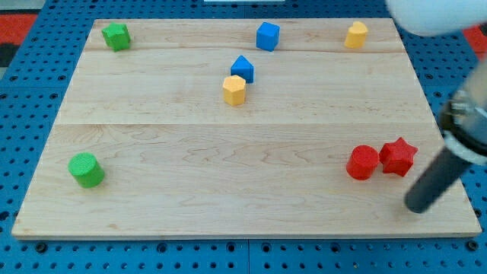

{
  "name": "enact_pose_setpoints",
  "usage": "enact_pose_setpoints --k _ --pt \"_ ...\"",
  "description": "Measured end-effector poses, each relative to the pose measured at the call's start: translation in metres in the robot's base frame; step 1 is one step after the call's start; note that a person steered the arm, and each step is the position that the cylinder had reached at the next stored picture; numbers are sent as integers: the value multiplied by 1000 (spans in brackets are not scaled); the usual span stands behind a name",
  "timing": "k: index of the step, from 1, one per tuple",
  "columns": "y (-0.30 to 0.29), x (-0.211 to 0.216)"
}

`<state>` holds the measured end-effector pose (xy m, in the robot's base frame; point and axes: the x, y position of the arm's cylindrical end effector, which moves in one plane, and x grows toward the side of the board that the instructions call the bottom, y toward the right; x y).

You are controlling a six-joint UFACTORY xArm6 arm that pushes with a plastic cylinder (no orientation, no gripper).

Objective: Slide the red circle to the center of the board

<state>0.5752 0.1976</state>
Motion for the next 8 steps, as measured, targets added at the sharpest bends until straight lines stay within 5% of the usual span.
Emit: enact_pose_setpoints --k 8 --pt "-64 -126"
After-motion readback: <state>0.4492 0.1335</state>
